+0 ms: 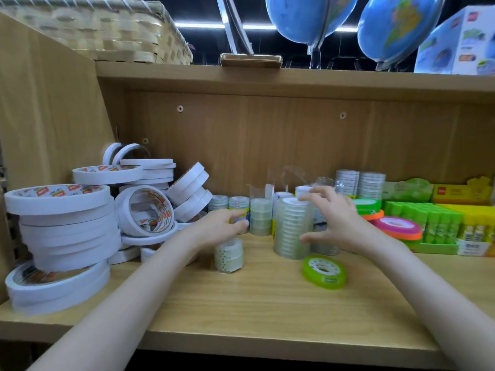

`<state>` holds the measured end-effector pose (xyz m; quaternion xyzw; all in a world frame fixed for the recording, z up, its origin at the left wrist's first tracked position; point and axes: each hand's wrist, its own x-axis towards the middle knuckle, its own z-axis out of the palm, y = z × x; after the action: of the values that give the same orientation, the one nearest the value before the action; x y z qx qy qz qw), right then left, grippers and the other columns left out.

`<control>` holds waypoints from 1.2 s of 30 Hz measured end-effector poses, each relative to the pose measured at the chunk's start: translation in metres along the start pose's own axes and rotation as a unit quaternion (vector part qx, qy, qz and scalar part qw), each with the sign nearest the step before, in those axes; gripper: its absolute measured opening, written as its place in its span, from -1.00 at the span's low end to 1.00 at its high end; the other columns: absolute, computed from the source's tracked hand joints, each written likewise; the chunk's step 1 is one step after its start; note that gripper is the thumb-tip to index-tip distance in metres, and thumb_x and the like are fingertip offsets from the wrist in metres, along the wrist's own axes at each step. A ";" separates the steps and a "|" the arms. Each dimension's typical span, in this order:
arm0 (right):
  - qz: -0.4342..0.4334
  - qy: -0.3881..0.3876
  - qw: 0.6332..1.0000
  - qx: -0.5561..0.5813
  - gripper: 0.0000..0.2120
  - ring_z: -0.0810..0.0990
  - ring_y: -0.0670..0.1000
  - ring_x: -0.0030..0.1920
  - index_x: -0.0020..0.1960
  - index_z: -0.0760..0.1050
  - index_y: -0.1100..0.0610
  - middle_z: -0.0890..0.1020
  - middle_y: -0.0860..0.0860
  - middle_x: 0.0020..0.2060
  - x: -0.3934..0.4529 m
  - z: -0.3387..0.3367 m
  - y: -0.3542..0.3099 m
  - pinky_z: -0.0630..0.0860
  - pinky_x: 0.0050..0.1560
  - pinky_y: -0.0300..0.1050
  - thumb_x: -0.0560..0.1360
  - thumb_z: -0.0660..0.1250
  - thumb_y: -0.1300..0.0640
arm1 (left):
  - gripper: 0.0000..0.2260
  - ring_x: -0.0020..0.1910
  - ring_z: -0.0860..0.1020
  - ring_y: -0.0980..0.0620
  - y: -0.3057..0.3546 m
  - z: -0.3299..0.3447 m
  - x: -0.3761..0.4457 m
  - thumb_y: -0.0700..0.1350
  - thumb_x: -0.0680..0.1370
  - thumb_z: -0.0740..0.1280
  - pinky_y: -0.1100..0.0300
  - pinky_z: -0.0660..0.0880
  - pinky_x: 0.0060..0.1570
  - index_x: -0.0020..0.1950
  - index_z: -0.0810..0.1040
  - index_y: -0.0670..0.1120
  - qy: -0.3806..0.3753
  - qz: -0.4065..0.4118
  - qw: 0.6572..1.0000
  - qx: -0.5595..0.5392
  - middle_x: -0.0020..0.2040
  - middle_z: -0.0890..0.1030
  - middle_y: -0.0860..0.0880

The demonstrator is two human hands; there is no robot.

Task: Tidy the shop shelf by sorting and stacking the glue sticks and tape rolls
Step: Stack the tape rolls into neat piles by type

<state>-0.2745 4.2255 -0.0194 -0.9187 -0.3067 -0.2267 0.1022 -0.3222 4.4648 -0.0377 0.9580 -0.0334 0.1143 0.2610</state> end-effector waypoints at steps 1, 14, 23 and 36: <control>0.003 0.005 1.000 -0.011 -0.24 0.20 0.07 0.39 0.42 0.19 -0.08 0.23 -0.02 0.37 0.002 0.003 -0.001 0.03 0.40 0.02 0.32 0.43 -0.19 | -0.60 0.34 0.37 0.06 0.000 0.001 -0.001 0.04 0.60 0.17 0.25 0.28 0.23 0.44 0.30 0.08 0.009 0.008 1.000 -0.006 0.40 0.39 0.04; 0.028 0.033 0.999 -0.019 -0.26 0.13 0.10 0.41 0.38 0.24 -0.05 0.20 0.03 0.39 0.011 0.011 -0.011 0.00 0.42 0.26 0.31 0.41 -0.24 | -0.55 0.43 0.26 0.05 0.035 0.004 -0.009 0.01 0.59 0.21 0.24 0.22 0.30 0.47 0.27 -0.06 0.004 0.032 0.999 0.037 0.46 0.30 -0.01; 0.003 0.005 0.996 -0.084 -0.35 0.28 0.02 0.37 0.40 0.23 0.04 0.33 -0.02 0.32 -0.012 -0.010 0.035 -0.08 0.47 0.07 0.40 0.42 -0.01 | -0.50 0.35 0.38 0.01 0.048 0.012 0.006 0.06 0.56 0.26 0.23 0.33 0.20 0.45 0.28 -0.05 -0.063 -0.001 0.991 0.118 0.41 0.39 -0.01; -0.075 0.006 0.997 -0.021 -0.23 0.23 0.01 0.31 0.44 0.19 0.07 0.35 -0.04 0.36 -0.004 -0.009 0.029 0.14 0.23 -0.28 0.34 0.49 0.03 | -0.30 0.26 0.41 -0.05 0.060 0.023 0.016 0.09 0.44 0.41 0.12 0.39 0.15 0.46 0.14 -0.02 0.086 0.015 0.996 0.021 0.32 0.34 -0.11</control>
<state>-0.2629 4.1976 -0.0146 -0.8939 -0.3690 -0.2456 0.0671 -0.3094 4.4016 -0.0239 0.9493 -0.0227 0.2004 0.2412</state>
